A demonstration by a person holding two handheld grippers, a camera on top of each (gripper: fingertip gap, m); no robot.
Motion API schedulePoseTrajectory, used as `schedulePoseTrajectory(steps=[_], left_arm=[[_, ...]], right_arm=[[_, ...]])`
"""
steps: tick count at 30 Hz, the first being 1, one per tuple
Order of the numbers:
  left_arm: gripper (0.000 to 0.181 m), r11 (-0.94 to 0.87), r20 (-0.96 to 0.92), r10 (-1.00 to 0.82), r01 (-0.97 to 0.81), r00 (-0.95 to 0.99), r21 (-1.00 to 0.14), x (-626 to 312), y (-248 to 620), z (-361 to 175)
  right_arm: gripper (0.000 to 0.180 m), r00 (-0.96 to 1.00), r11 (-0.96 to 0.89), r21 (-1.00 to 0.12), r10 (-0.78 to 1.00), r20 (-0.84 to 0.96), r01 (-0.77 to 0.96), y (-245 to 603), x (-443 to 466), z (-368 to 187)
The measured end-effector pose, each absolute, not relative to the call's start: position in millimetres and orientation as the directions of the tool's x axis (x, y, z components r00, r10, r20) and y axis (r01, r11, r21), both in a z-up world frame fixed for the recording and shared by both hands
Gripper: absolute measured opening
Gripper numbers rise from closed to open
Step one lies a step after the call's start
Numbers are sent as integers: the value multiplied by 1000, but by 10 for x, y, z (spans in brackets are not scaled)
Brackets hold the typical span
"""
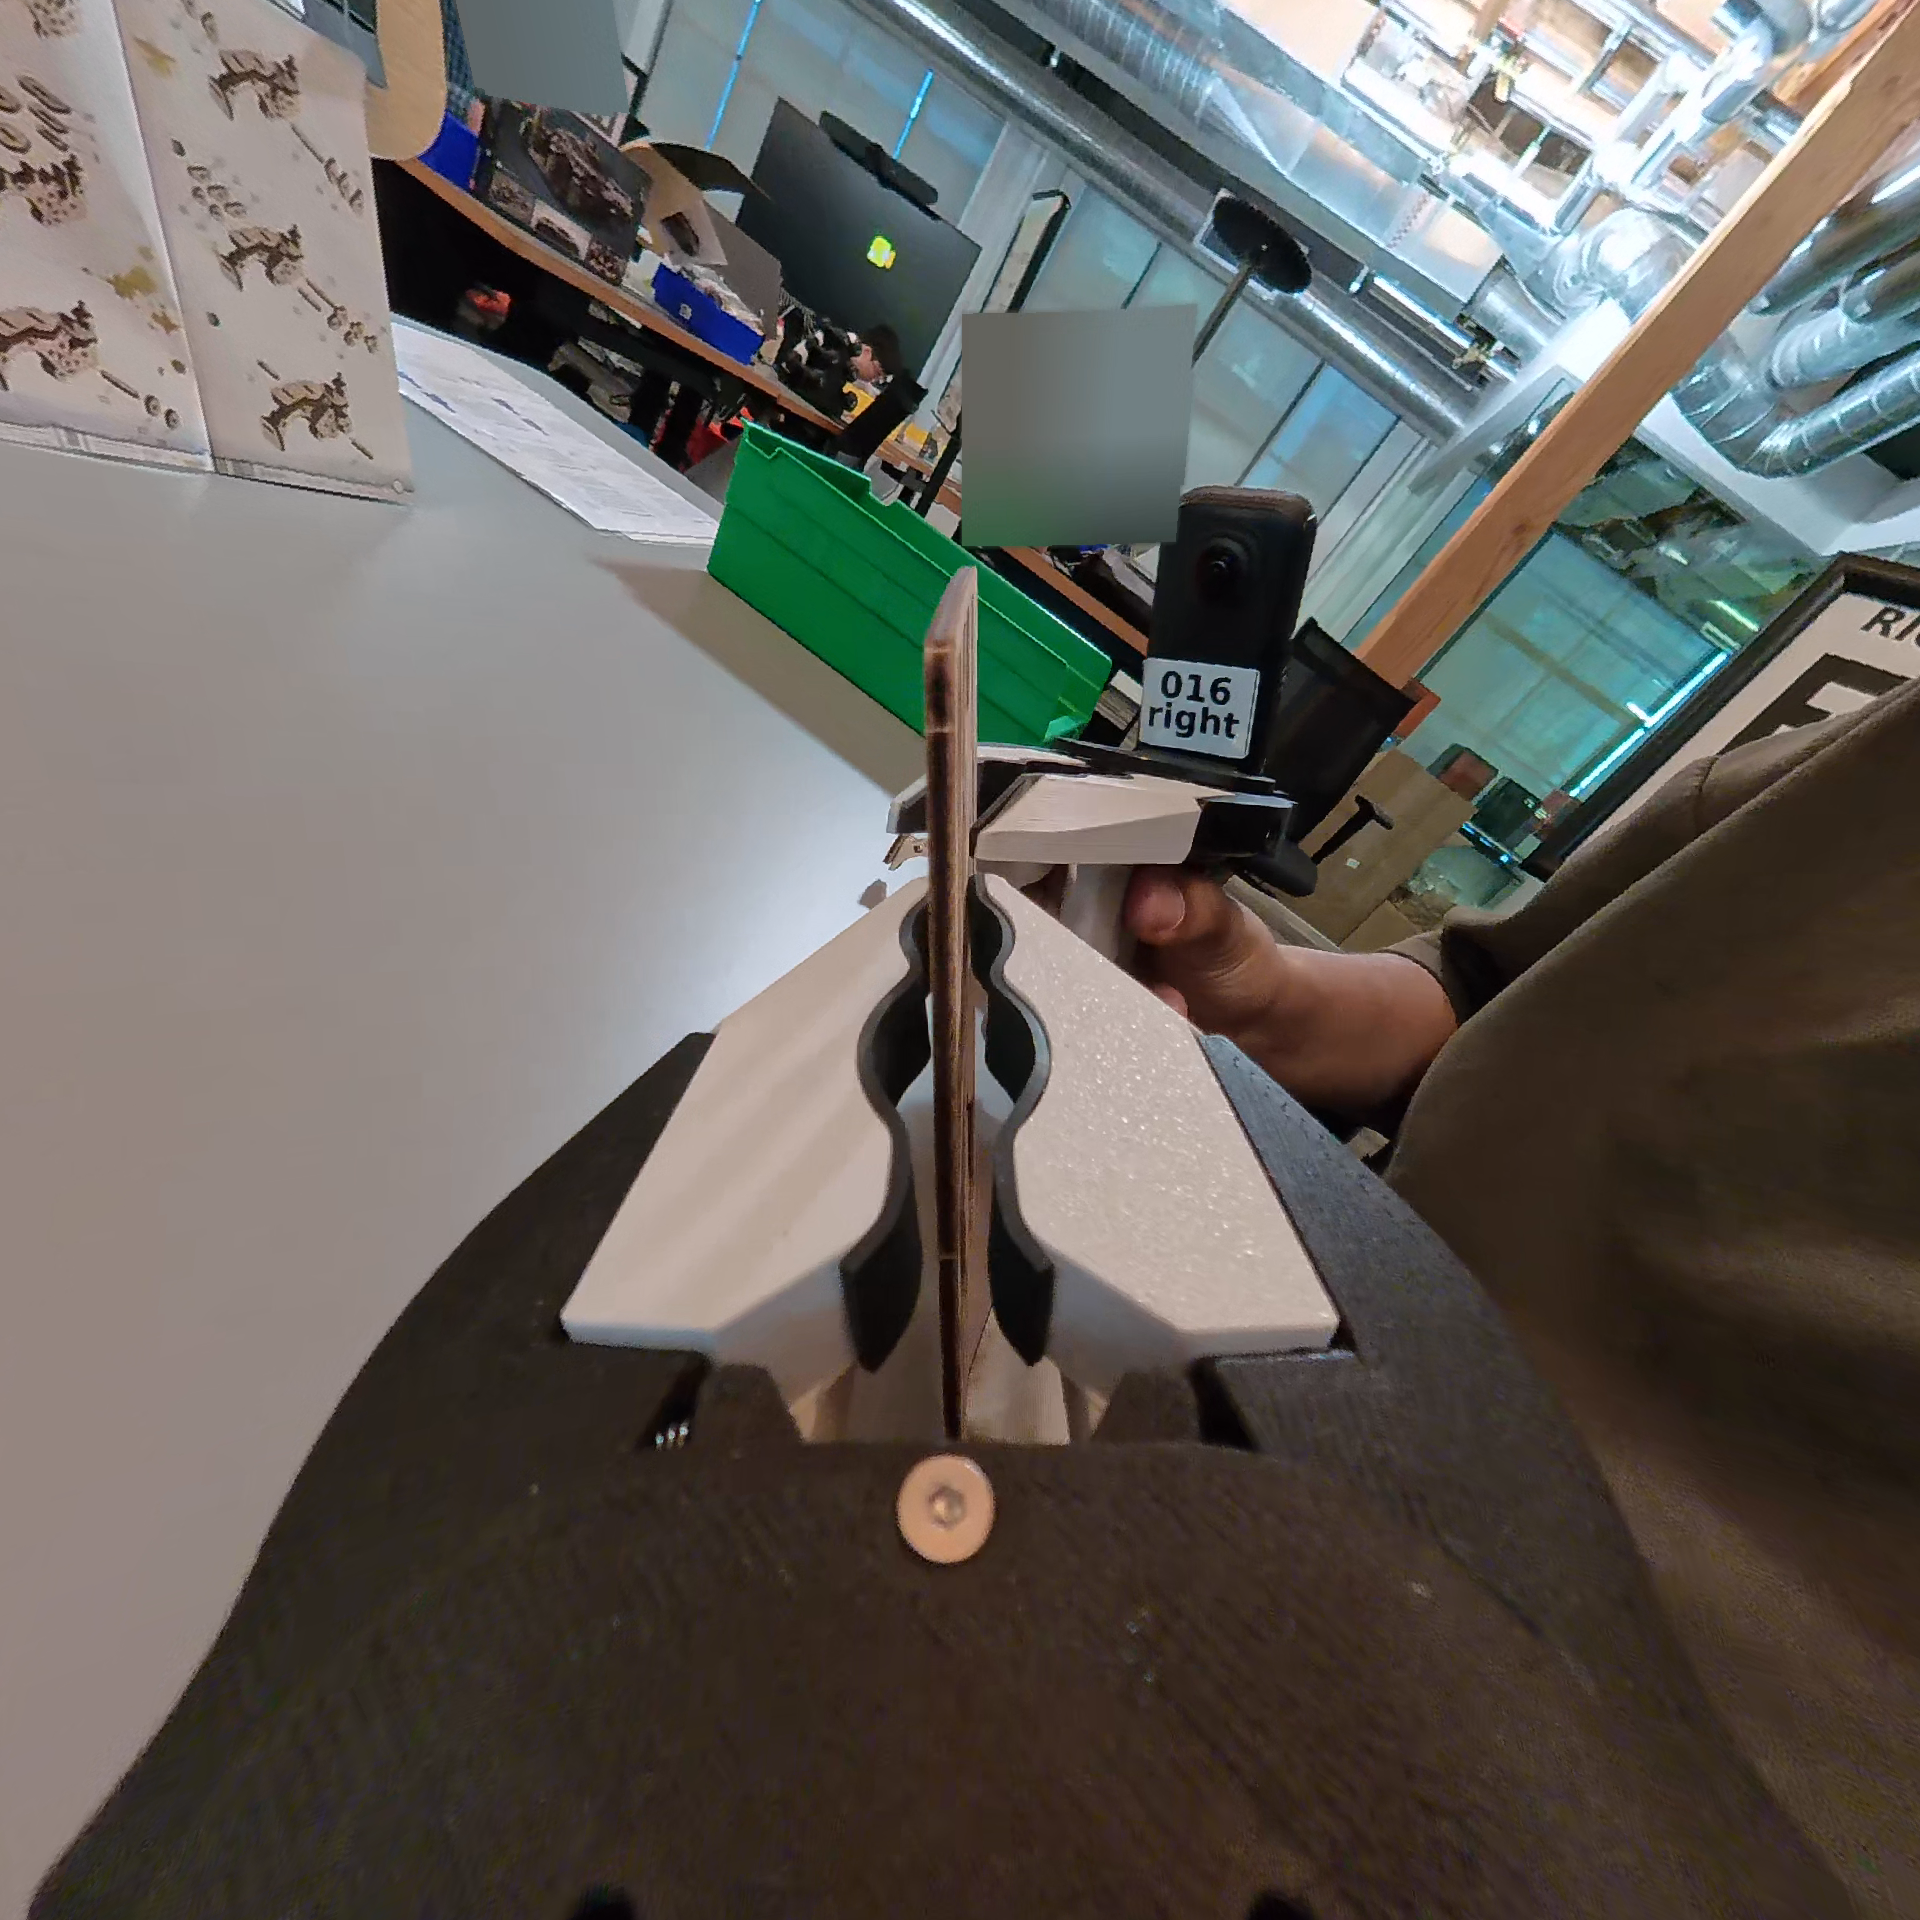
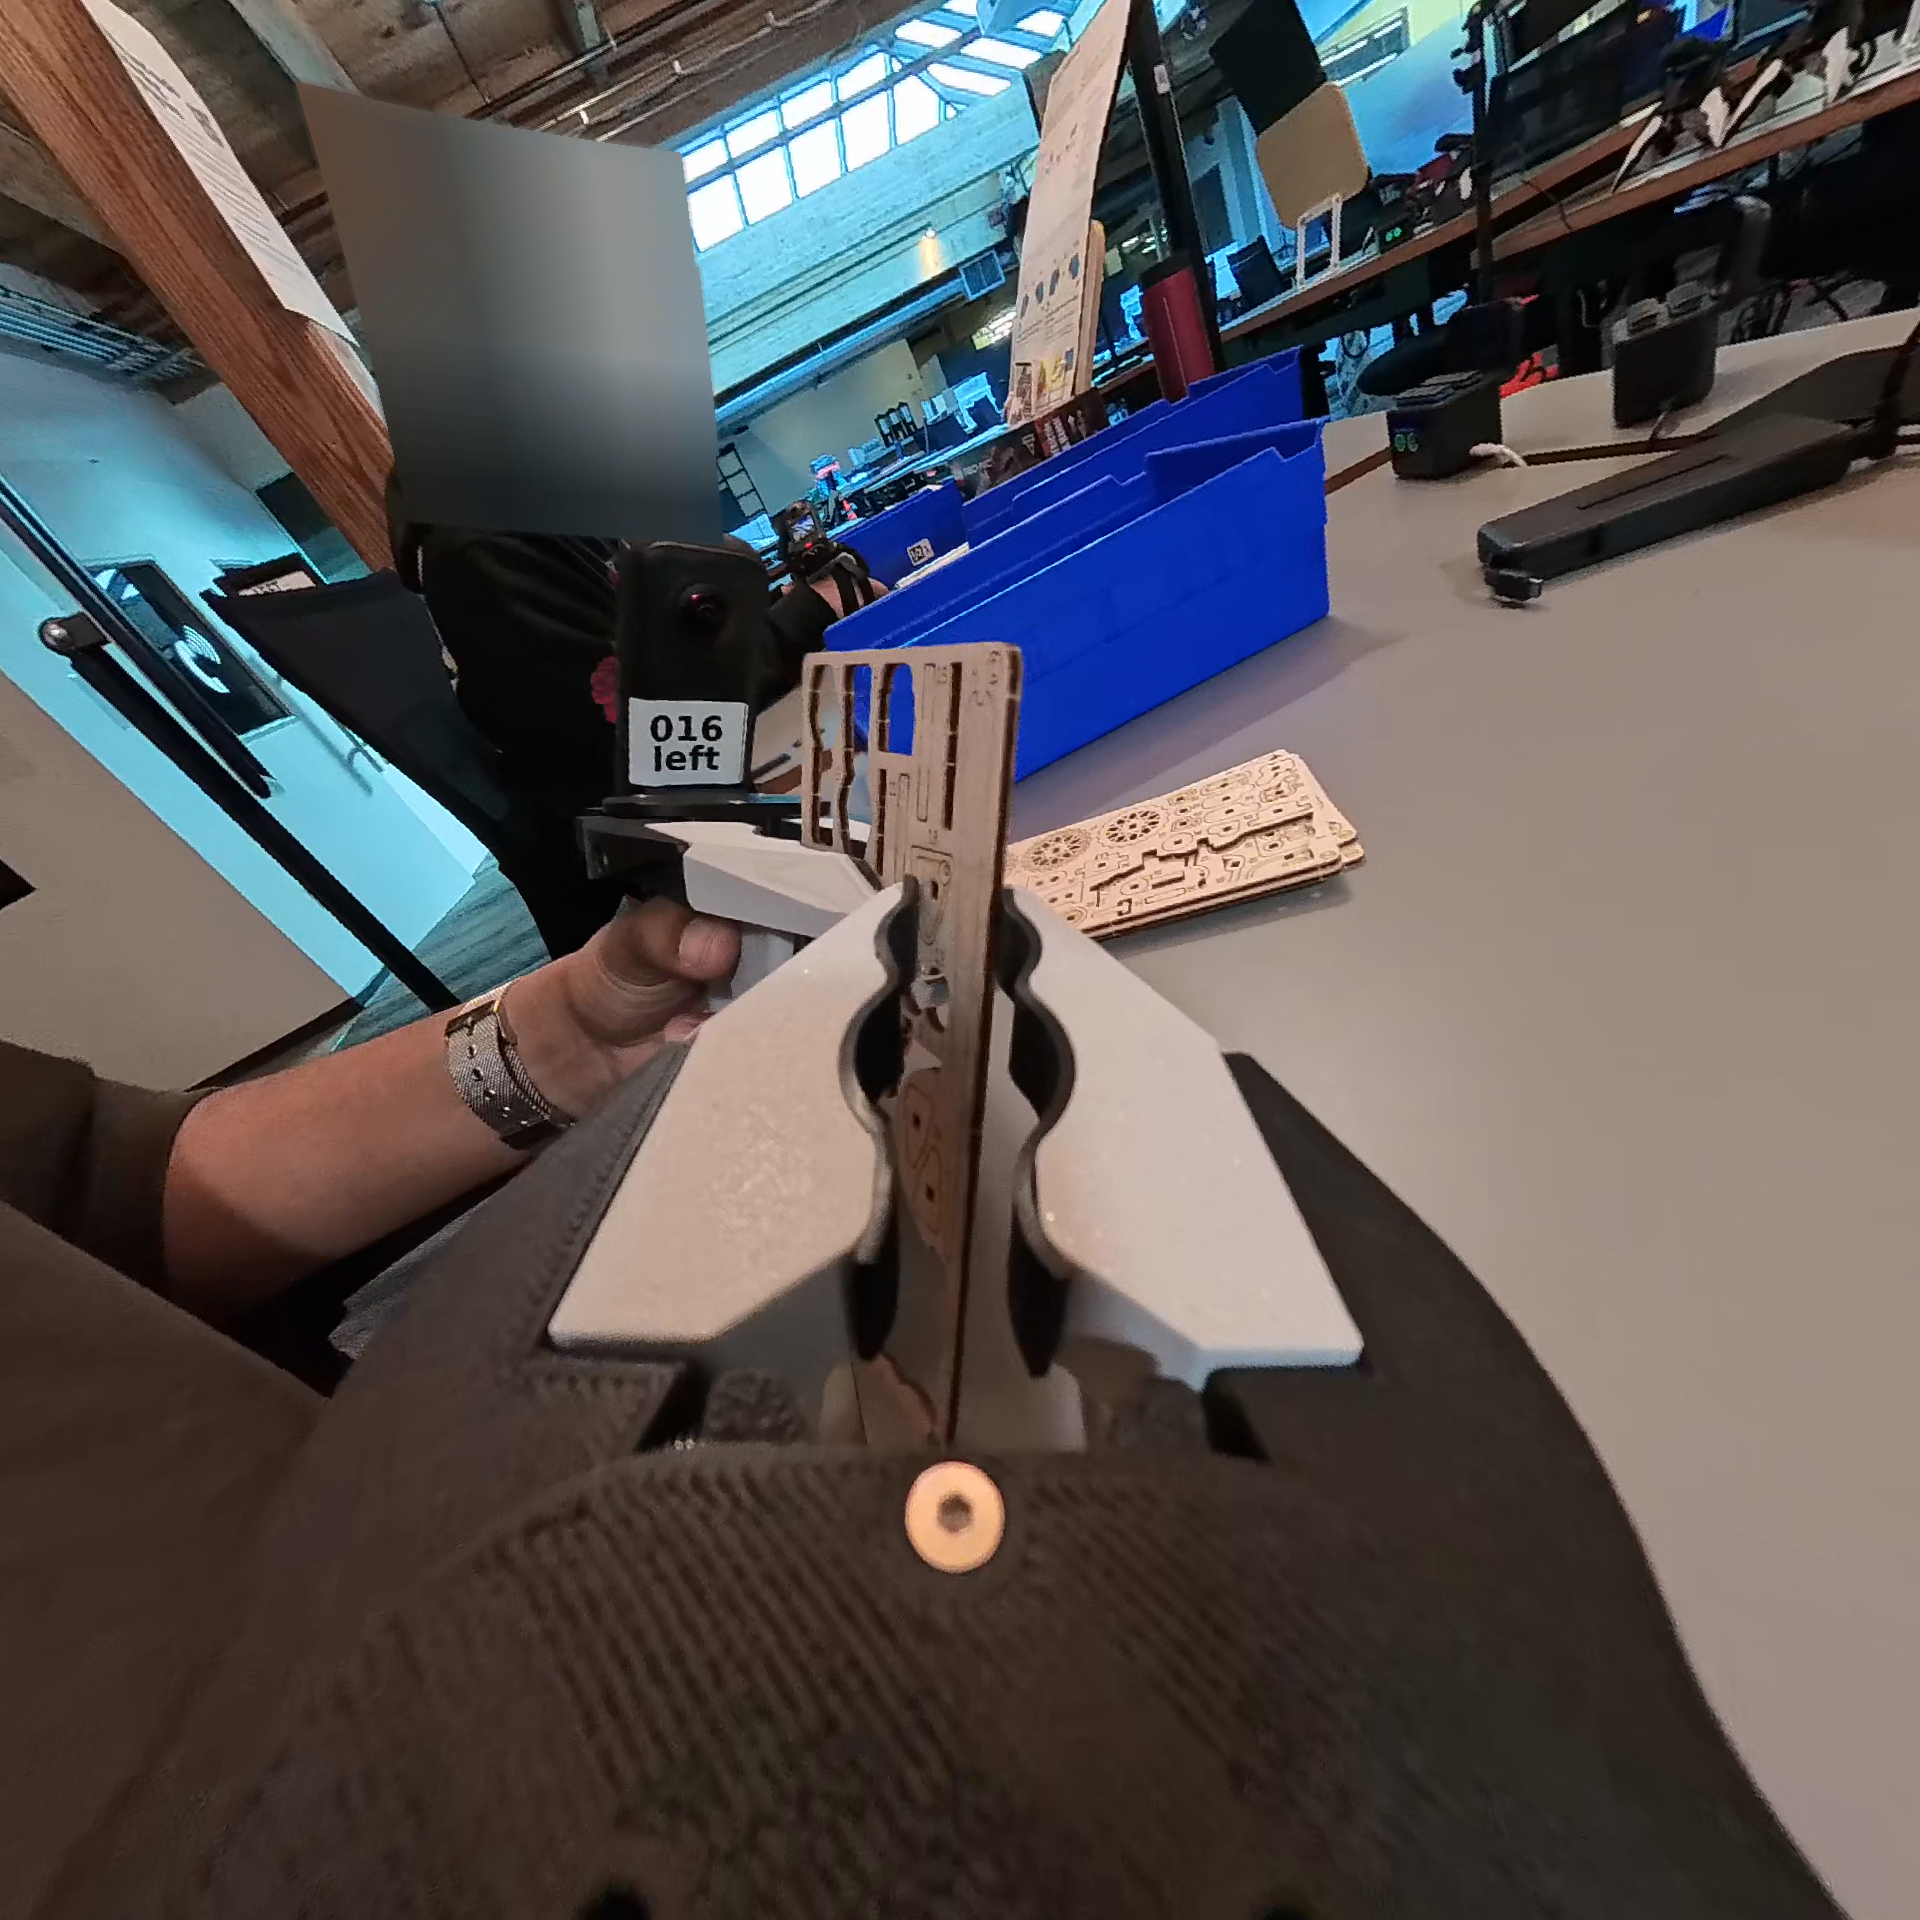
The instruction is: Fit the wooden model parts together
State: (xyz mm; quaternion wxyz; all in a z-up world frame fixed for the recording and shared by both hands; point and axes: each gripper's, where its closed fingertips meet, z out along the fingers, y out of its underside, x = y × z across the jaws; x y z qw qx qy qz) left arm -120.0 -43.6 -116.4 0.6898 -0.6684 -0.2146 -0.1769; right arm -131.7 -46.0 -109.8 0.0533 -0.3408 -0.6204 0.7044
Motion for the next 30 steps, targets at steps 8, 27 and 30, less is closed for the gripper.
schedulePoseTrajectory(steps=[8, 27, 30], left_arm=[[0, 78, 566, -10, 565, 825, -822, -1196, -456, -1118], [0, 49, 596, -33, 597, 803, -801, -1198, -407, -1171], [0, 32, 589, -24, 589, 808, -807, -1187, -404, -1195]], right_arm=[[19, -761, -223, -927, 529, -374, 301, -456, -1329, -1065], [12, -769, -244, -892, 453, -451, 380, -408, -1319, -1103], [9, -772, -233, -886, 436, -463, 400, -418, -1296, -1118]])
